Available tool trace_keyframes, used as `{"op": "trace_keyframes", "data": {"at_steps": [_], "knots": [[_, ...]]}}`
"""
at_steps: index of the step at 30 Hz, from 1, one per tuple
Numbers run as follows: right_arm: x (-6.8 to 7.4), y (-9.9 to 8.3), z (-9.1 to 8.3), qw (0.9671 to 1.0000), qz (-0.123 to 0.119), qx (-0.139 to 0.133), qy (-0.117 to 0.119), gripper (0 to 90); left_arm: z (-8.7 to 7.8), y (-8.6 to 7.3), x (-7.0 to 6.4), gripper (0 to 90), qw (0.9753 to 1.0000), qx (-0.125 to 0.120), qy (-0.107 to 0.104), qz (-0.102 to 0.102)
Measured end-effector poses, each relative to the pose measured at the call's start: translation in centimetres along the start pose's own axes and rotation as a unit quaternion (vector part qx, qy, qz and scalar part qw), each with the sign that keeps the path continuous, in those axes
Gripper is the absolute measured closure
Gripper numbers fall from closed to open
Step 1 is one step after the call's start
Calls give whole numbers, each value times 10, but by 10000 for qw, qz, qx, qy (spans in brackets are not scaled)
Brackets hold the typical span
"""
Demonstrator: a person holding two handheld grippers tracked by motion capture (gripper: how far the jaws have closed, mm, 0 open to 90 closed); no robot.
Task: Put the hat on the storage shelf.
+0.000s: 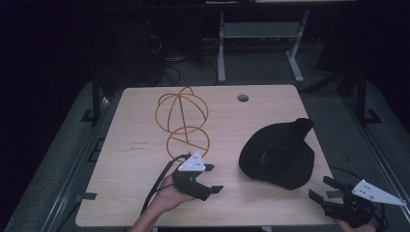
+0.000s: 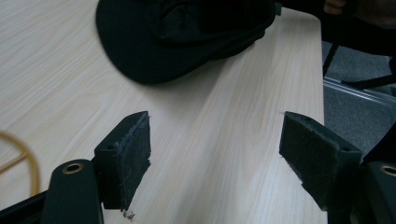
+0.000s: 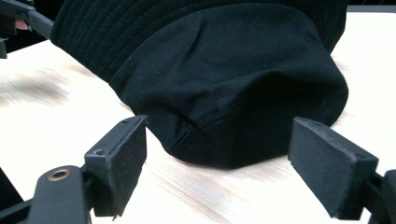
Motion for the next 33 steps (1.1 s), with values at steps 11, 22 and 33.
{"op": "trace_keyframes", "data": {"at_steps": [11,22,33], "knots": [[0,-1,0,10000,13,23,-1,185,42,26,-12,246,9989,137,-346,274],[0,0,0,10000,-6,26,17,185,66,38,-16,270,9979,210,-498,362],[-1,-2,1,10000,4,64,29,184,92,47,-22,438,9966,335,-508,562]]}}
Point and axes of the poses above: each handheld gripper's, and its own axes: z roughly forward along the jaws, y roughly out of its top, x roughly to its left, the point moved 2 cm from there along z, roughly forward along the jaws, and after that the axes turned 8 degrees about -x, right-handed, at the moved point
